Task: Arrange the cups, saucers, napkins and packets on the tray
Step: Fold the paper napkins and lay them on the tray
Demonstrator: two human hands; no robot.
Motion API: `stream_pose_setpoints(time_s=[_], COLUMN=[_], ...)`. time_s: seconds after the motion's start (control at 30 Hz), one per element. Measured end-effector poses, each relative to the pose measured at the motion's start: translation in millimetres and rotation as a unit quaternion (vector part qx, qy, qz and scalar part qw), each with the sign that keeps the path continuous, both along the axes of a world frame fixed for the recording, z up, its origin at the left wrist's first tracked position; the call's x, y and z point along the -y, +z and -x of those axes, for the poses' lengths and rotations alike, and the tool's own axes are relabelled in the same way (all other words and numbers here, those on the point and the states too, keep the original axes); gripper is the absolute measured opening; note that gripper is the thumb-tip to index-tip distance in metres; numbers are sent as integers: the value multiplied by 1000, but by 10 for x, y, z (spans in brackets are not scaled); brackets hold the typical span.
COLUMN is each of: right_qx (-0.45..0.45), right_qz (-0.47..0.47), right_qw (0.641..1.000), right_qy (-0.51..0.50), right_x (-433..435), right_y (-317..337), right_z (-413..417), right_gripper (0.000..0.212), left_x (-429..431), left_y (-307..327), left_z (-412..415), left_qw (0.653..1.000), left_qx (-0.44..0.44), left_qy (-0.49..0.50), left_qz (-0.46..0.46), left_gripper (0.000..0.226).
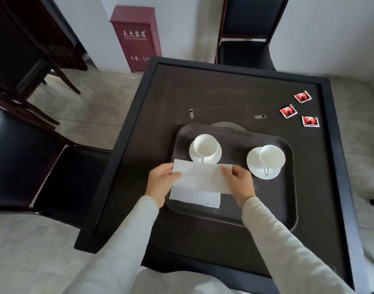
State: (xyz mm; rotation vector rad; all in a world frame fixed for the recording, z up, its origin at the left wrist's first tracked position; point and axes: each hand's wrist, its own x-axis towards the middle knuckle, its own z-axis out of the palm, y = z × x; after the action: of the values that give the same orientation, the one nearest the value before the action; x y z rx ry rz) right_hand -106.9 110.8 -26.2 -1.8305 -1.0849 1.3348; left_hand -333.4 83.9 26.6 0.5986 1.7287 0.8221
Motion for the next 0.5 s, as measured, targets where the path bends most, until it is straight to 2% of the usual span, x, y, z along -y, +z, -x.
stream_pose_setpoints(time_s=[0.13, 0.23, 0.3, 0.43, 0.5], right_qx=[37, 41, 46, 57, 60], right_qz=[57, 83, 93, 108, 112], right_qw=[998, 996, 995, 992, 991], right_qy=[15, 5, -6, -22, -29], right_x=[95, 193, 235, 271, 293], right_y=[-254, -366, -410, -469, -492], right_z=[64, 64, 70, 73, 73], right_gripper=[17, 7, 9, 8, 9], left_x=[56, 108, 144, 196, 213], left_y=[-314, -482, -583, -727, -789], left_z=[152, 223, 259, 273, 261], left_qw=[996, 990, 986, 977, 974], left_qx=[-80, -121, -136, -176, -182], left_qy=[-37, -66, -95, -122, -136], left_qz=[-13, 12, 14, -11, -8], left_gripper=[34, 41, 43, 26, 26])
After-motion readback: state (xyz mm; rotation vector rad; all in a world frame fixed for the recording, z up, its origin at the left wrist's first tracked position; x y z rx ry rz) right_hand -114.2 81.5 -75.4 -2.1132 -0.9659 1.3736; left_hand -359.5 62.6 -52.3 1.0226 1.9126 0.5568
